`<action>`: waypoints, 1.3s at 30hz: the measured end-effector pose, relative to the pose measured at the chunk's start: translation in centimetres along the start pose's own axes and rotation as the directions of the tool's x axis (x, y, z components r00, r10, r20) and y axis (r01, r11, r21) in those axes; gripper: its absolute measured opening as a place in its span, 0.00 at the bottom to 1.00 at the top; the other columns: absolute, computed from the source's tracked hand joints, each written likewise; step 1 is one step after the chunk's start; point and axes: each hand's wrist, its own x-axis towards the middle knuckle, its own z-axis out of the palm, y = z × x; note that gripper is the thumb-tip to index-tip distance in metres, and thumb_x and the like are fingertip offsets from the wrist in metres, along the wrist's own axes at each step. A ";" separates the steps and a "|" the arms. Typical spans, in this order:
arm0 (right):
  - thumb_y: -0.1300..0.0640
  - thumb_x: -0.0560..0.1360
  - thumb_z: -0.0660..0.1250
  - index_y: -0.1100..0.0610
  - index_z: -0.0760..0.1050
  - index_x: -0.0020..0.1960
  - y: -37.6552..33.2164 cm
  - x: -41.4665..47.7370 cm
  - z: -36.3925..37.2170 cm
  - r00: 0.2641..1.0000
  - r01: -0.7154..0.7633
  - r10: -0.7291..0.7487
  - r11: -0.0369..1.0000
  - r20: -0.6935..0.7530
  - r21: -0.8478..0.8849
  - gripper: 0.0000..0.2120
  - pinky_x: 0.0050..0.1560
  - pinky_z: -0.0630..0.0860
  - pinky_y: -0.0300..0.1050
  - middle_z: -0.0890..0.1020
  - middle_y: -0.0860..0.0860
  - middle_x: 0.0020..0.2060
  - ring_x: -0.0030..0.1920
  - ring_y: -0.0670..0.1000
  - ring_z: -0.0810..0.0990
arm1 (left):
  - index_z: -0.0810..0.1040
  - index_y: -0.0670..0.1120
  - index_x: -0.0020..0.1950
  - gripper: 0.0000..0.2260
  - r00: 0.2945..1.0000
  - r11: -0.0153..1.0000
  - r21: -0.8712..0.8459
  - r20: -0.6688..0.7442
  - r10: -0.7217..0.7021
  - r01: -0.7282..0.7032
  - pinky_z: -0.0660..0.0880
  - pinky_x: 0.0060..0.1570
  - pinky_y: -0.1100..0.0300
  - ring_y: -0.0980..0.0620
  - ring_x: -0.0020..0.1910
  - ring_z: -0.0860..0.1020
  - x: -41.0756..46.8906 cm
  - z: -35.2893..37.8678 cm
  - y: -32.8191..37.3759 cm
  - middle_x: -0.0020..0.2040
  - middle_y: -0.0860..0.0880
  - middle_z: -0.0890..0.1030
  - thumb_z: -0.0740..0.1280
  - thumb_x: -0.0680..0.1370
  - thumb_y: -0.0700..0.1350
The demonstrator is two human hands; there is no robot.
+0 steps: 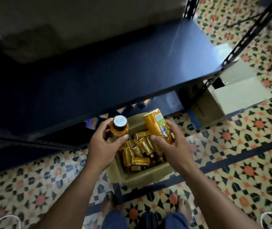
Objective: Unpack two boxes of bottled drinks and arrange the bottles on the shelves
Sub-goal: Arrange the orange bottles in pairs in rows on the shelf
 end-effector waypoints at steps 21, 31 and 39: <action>0.50 0.67 0.83 0.40 0.70 0.62 -36.8 -12.6 -6.2 0.682 0.704 -0.726 0.684 -0.091 -0.191 0.30 0.51 0.74 0.34 0.76 0.39 0.56 0.55 0.43 0.78 | 0.61 0.75 0.72 0.34 0.841 0.902 -0.009 -0.365 0.400 -0.432 0.72 0.66 0.58 0.66 0.64 0.74 -12.7 -14.8 34.6 0.68 0.62 0.75 0.75 0.77 0.50; 0.56 0.70 0.81 0.40 0.68 0.65 -41.8 -9.7 -1.0 0.669 0.743 -0.739 0.662 0.079 -0.100 0.31 0.64 0.79 0.50 0.80 0.39 0.57 0.58 0.41 0.81 | 0.63 0.71 0.72 0.31 0.816 0.902 0.064 -0.401 0.416 -0.428 0.74 0.62 0.59 0.69 0.61 0.72 -9.4 -20.3 35.6 0.62 0.70 0.70 0.74 0.77 0.49; 0.54 0.72 0.80 0.38 0.67 0.65 -44.7 -4.1 6.3 0.664 0.742 -0.743 0.643 0.079 -0.188 0.31 0.61 0.79 0.45 0.83 0.44 0.53 0.54 0.43 0.82 | 0.63 0.68 0.73 0.31 0.843 0.905 0.076 -0.338 0.419 -0.419 0.75 0.64 0.53 0.56 0.65 0.74 -1.8 -26.1 33.5 0.66 0.59 0.73 0.74 0.77 0.47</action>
